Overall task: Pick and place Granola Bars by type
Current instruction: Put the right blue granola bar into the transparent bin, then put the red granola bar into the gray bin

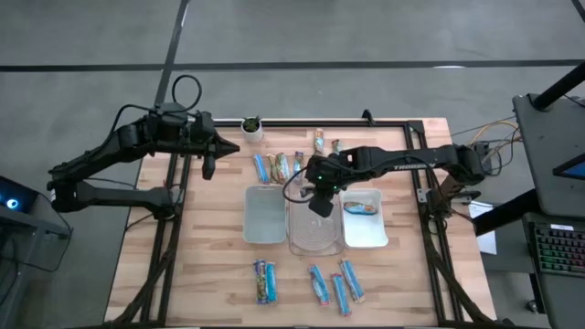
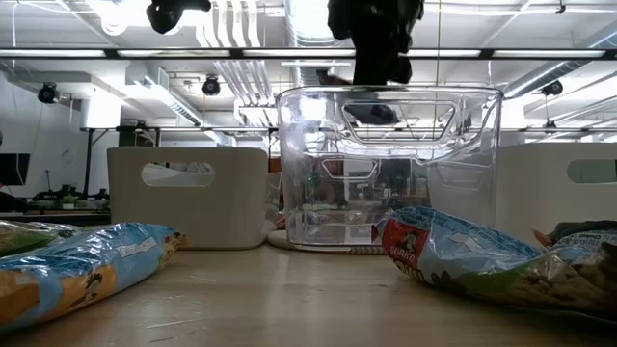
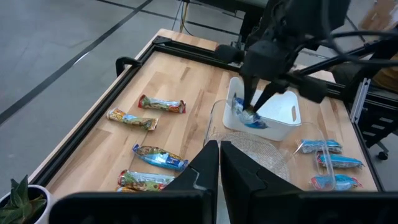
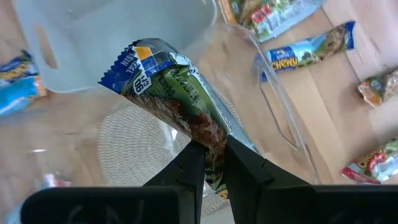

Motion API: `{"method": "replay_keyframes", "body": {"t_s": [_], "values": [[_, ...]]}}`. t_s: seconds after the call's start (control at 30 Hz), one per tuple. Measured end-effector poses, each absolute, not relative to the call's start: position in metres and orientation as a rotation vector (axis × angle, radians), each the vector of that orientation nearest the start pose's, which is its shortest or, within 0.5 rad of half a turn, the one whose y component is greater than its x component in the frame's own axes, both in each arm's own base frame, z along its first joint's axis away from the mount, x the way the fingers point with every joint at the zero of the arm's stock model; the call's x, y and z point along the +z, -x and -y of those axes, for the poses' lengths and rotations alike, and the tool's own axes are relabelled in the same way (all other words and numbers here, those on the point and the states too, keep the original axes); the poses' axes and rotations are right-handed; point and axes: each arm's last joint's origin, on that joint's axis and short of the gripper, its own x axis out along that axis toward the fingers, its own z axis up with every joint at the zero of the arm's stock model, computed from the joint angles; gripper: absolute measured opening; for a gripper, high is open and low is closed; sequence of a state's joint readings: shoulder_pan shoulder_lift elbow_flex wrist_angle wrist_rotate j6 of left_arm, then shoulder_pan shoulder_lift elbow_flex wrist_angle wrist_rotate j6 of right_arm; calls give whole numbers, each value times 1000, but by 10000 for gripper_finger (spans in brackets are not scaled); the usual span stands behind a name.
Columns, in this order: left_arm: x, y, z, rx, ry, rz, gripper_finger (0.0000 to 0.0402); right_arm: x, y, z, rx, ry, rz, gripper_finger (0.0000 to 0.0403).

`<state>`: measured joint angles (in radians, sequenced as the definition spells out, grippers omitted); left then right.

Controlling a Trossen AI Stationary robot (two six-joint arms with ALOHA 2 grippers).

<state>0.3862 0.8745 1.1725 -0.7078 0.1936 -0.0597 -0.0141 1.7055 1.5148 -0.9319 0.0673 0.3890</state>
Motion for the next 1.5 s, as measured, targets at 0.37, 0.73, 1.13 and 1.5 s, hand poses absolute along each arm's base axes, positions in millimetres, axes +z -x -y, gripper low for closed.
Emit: {"method": "replay_keyframes", "body": {"t_s": [0.37, 0.73, 1.13, 1.5], "values": [[397, -146, -53, 201, 176, -388, 0, 274, -348, 11, -282, -379, -1119, 43], [397, -146, -53, 201, 176, -388, 0, 272, -347, 9, -236, -437, -1136, 87], [397, -146, -53, 201, 177, -389, 0, 273, -350, 3, -200, -414, -1110, 99], [396, -147, -54, 204, 193, -400, 0, 294, -354, -17, -108, -395, -1057, 10]]}}
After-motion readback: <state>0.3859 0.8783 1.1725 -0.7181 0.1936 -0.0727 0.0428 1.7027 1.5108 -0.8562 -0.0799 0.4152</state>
